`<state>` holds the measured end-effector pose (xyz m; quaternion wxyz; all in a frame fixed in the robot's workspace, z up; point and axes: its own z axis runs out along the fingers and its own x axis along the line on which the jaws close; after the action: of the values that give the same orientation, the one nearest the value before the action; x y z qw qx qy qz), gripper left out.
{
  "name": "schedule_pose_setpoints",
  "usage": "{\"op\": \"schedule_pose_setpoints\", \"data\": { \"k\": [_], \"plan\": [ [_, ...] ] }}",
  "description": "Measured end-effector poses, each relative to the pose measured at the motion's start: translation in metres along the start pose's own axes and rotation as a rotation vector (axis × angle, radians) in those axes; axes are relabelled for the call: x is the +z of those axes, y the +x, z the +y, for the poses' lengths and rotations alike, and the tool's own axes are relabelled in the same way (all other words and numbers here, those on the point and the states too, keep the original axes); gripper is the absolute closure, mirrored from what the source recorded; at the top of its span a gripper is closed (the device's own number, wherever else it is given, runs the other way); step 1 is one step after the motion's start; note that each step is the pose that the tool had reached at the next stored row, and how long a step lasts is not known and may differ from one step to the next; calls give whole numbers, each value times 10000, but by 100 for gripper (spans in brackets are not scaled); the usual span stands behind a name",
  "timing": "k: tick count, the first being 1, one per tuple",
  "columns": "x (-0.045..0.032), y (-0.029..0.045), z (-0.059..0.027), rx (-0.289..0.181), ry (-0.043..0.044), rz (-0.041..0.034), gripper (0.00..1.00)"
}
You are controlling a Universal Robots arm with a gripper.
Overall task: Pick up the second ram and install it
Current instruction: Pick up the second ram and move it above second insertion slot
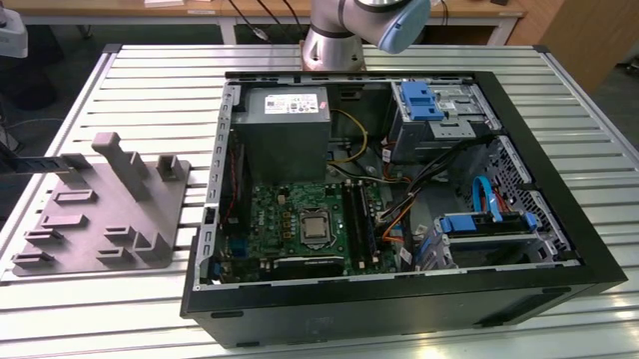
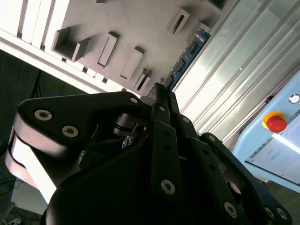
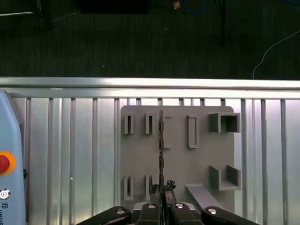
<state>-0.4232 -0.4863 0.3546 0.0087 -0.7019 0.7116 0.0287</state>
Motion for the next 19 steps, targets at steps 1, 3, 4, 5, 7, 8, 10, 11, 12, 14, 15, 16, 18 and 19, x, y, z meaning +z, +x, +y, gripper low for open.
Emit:
{"op": "schedule_pose_setpoints", "data": {
  "k": [1,3,4,5,7,8,10,11,12,14,15,16,18,19],
  "plan": [
    [-6,0,0,0,0,-1,86],
    [-21,-1,1,0,0,0,86],
    [-28,-2,1,0,0,0,86],
    [-35,-2,1,0,0,0,86],
    [-52,-3,1,0,0,0,86],
    [-61,-3,2,1,0,0,86],
    [-77,-4,2,0,1,-1,86],
    [-87,-5,2,0,-1,0,86],
    [-95,-5,2,0,0,0,86],
    [-117,-6,3,0,-1,1,86],
    [-130,-7,3,0,-1,1,86],
    [-143,-7,3,0,-1,1,86],
    [-169,-9,3,0,-1,0,86],
    [-182,-10,4,0,0,0,86]
  ]
}}
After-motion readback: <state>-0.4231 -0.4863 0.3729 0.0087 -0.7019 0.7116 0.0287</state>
